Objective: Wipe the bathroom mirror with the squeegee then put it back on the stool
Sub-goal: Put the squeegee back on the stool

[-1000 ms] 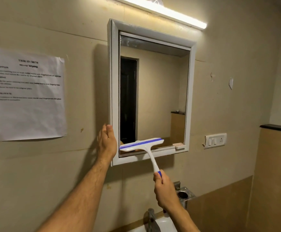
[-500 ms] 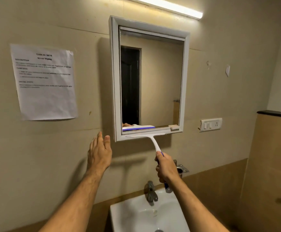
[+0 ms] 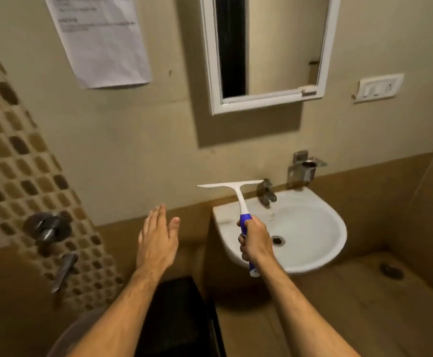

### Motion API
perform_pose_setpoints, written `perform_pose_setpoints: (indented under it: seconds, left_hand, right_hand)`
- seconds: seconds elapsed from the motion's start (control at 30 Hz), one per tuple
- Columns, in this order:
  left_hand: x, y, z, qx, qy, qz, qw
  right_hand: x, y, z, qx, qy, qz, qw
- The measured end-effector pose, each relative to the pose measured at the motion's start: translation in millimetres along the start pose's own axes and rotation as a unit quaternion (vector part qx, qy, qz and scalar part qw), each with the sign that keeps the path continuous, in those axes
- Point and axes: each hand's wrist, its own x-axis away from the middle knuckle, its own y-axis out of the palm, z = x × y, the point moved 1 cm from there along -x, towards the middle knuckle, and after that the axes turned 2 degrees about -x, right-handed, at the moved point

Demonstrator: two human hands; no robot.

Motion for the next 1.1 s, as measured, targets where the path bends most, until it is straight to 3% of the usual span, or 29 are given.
perform_pose_setpoints:
  seconds: [0.17,0.37,0.67,0.87,1.1]
  left_hand:
    - [53,-14,-54,-0.058,-0.033,-0.027,0.997]
    - [86,-30,-114,-0.093,-0.084,-0.058,0.99]
    - [73,-43,-202,-0.173,-0.012,-0.098,0.98]
    - [60,-33,-267,-0.182,0.01,-0.132,0.974]
    - [69,0,-342,-0.191,0.029,-0.18,0.964]
  right_hand:
    - [34,47,33,-0.006,0.099,-0.03,0.995]
    - [51,107,74,0.037,0.151,-0.067,0.986]
    - [56,183,139,0.048,0.184,-0.151,0.97]
    - [44,245,160,0.048,0.204,-0.124,0.97]
    - [49,270,197,0.134,0.236,-0.11,0.956]
